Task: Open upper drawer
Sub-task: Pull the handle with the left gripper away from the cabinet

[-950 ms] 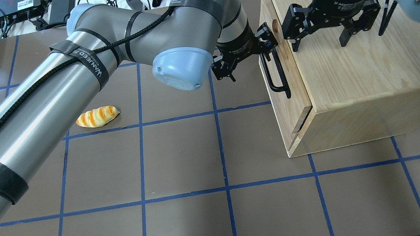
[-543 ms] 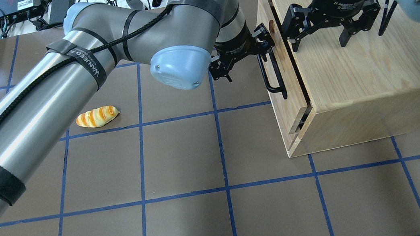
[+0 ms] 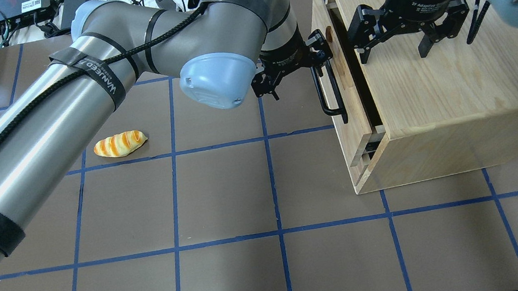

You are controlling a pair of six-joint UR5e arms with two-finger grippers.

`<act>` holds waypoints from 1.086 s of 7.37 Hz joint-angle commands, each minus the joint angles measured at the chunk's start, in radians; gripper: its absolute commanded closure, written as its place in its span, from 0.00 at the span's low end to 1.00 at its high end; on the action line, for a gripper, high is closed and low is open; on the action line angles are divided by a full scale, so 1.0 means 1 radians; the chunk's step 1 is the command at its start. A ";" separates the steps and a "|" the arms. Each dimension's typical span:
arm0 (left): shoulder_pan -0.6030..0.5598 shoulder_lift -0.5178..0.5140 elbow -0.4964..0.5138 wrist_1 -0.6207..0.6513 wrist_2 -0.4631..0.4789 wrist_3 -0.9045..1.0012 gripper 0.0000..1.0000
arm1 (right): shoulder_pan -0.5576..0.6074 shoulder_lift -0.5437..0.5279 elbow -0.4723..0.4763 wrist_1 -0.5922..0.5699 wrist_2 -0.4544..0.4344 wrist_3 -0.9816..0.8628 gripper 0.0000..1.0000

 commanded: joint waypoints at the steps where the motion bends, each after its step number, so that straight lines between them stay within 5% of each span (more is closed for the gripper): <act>1: 0.014 0.005 0.001 -0.011 0.014 0.020 0.00 | 0.000 0.000 0.000 -0.001 0.001 0.000 0.00; 8: 0.064 0.027 0.000 -0.071 0.029 0.076 0.00 | -0.002 0.000 0.000 -0.001 0.001 0.000 0.00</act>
